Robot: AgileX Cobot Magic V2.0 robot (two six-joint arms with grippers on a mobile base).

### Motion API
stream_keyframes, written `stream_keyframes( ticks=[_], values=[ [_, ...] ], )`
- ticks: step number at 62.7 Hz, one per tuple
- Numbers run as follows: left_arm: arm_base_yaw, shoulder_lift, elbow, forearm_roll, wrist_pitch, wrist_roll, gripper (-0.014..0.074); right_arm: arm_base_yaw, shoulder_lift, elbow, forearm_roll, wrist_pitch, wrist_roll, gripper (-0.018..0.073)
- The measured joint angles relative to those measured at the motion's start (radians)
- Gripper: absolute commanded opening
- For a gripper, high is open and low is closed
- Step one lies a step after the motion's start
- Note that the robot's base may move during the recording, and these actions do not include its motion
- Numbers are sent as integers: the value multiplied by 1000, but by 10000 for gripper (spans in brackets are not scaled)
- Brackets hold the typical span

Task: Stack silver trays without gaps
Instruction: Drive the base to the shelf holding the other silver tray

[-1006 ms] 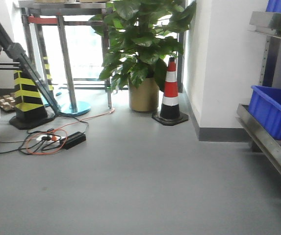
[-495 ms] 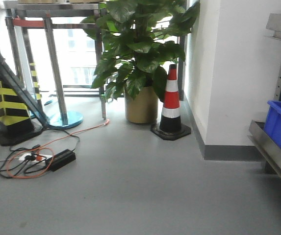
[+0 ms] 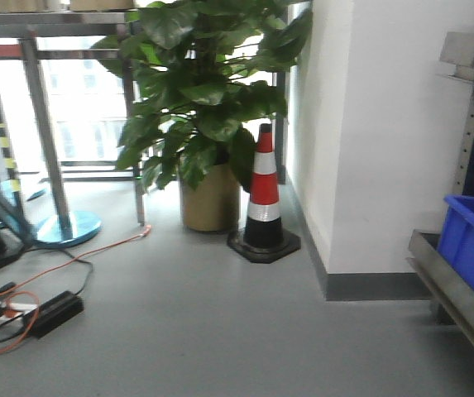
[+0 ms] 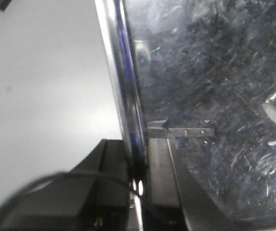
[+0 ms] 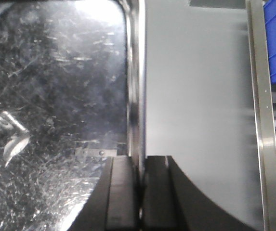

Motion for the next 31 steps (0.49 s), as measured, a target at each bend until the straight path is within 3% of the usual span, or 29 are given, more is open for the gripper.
stream_keyframes(
  ticks=[31],
  values=[
    [0, 0, 0, 3, 0, 0, -48, 0, 0, 0, 1, 0, 0, 56]
  ],
)
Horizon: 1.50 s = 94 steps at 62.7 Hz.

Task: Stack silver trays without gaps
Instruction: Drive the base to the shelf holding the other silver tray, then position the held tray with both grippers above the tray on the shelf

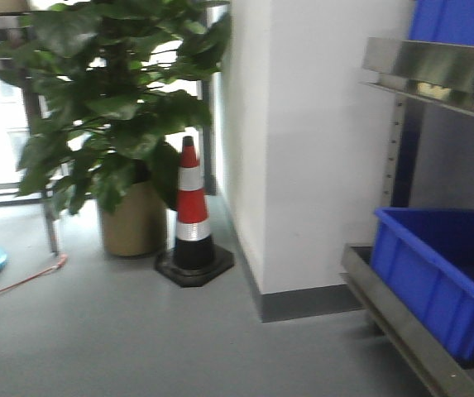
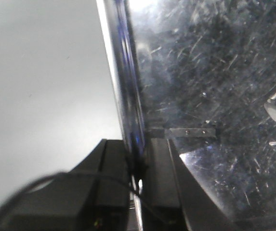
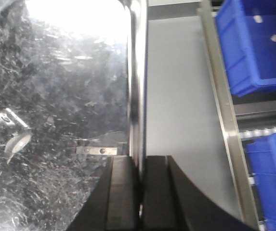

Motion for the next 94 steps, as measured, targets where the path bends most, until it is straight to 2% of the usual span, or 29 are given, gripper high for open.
stream_keyframes(
  ticks=[62, 94],
  values=[
    [0, 0, 0, 7, 0, 0, -48, 0, 0, 0, 5, 0, 2, 56],
    [0, 0, -2, 38, 0, 3, -48, 0, 0, 0, 20, 0, 4, 56]
  ],
)
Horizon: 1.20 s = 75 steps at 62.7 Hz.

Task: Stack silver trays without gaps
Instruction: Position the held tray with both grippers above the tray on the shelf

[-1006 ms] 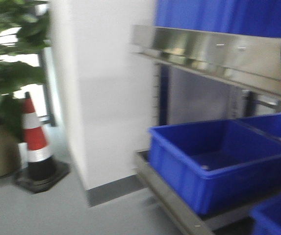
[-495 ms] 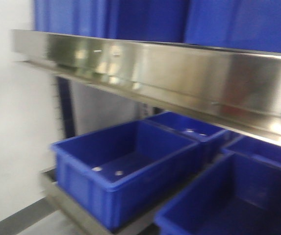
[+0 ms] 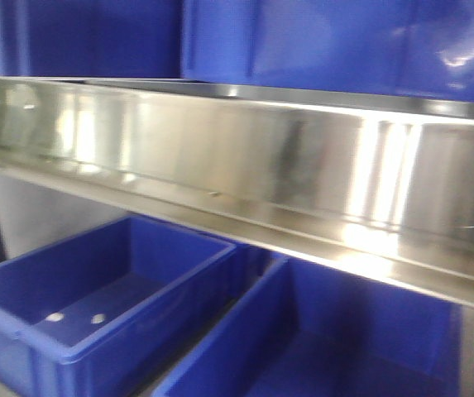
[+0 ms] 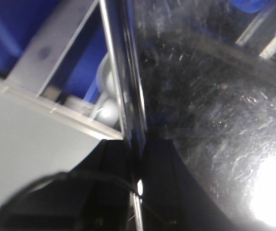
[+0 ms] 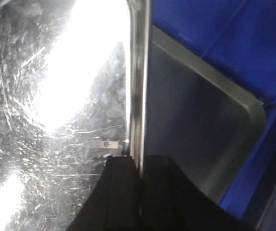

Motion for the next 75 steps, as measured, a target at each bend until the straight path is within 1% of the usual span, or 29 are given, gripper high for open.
stream_keyframes(
  ticks=[75],
  values=[
    [0, -4, 0, 3, 0, 2, -48, 0, 0, 0, 7, 0, 2, 56]
  ],
)
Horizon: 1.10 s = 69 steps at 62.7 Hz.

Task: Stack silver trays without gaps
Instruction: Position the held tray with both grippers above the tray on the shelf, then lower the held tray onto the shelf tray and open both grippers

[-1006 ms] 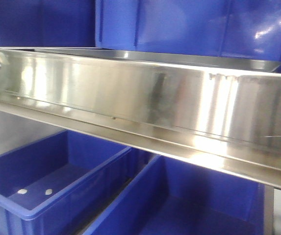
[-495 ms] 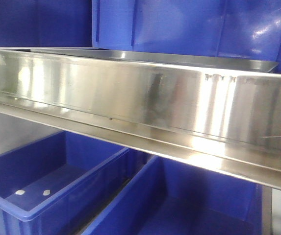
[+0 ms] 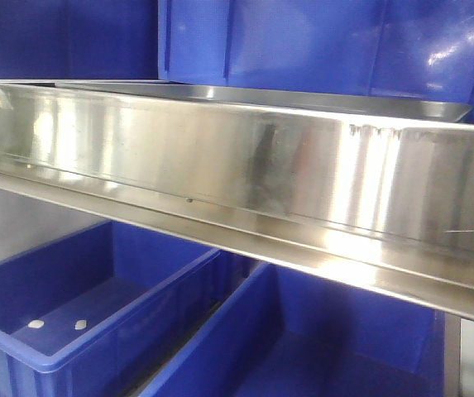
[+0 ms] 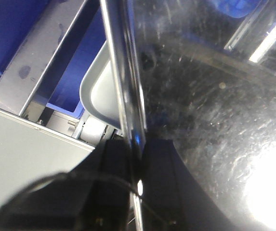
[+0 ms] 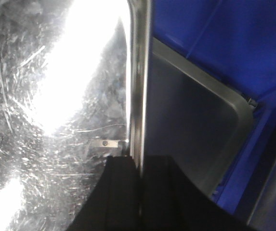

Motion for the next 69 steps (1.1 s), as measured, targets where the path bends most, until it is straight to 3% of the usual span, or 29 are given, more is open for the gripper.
stream_keyframes(
  ticks=[28, 43, 69],
  values=[
    [16, 38, -129, 23, 0, 106, -48, 0, 0, -2, 0, 0, 29, 56],
    [56, 132, -142, 9, 0, 124, -48, 0, 1, -2, 29, 0, 79, 56],
    [57, 241, -142, -15, -30, 151, -48, 0, 2, 103, 31, 0, 148, 56]
  ],
)
